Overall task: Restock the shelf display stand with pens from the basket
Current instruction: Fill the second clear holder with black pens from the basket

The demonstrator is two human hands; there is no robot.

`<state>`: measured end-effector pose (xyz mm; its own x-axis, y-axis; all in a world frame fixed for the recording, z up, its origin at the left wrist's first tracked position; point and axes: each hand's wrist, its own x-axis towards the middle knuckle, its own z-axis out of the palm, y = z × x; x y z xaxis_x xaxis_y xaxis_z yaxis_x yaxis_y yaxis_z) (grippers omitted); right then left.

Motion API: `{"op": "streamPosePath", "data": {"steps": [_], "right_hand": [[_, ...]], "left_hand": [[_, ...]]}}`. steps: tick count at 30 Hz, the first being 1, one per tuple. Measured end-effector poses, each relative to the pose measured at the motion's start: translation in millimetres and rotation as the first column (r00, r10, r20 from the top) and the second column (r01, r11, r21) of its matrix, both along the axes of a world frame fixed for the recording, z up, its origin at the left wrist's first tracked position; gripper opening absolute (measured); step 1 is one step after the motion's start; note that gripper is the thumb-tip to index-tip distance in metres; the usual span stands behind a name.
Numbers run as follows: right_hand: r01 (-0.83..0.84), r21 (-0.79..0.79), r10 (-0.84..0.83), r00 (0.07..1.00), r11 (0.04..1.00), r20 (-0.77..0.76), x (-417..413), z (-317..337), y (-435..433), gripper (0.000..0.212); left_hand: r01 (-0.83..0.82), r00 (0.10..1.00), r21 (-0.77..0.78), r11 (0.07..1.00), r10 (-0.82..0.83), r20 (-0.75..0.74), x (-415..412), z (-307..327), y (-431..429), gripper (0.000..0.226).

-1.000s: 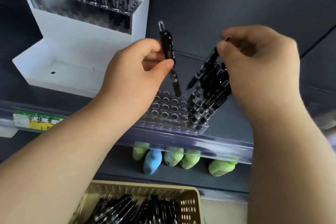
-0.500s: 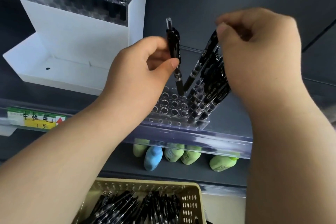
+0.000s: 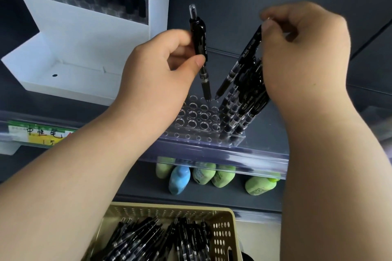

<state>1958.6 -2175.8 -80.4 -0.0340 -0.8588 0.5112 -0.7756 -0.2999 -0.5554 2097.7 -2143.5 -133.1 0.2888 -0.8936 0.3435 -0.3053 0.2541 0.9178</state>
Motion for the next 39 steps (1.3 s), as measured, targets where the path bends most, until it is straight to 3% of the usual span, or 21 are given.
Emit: {"op": "streamPosePath", "data": {"steps": [12, 22, 30, 39], "right_hand": [[-0.044, 0.121, 0.056, 0.994, 0.992, -0.094, 13, -15, 2, 0.025], [0.002, 0.067, 0.007, 0.991, 0.998, -0.134, 12, -14, 0, 0.02], [0.02, 0.048, -0.013, 0.989, 0.999, -0.147, 8, -17, -1, 0.021], [0.014, -0.015, -0.015, 0.997, 1.0, -0.077, -5, -10, -6, 0.025]], "left_hand": [[-0.02, 0.998, 0.025, 1.0, 0.018, 0.063, -3, -3, 0, 0.018], [-0.028, 0.991, 0.026, 0.999, 0.024, 0.135, -14, -7, -1, 0.02], [0.063, 0.964, 0.017, 0.998, -0.065, 0.257, -23, -9, -6, 0.022], [0.08, 0.969, 0.109, 0.991, -0.103, 0.225, -27, -18, -12, 0.019]]}}
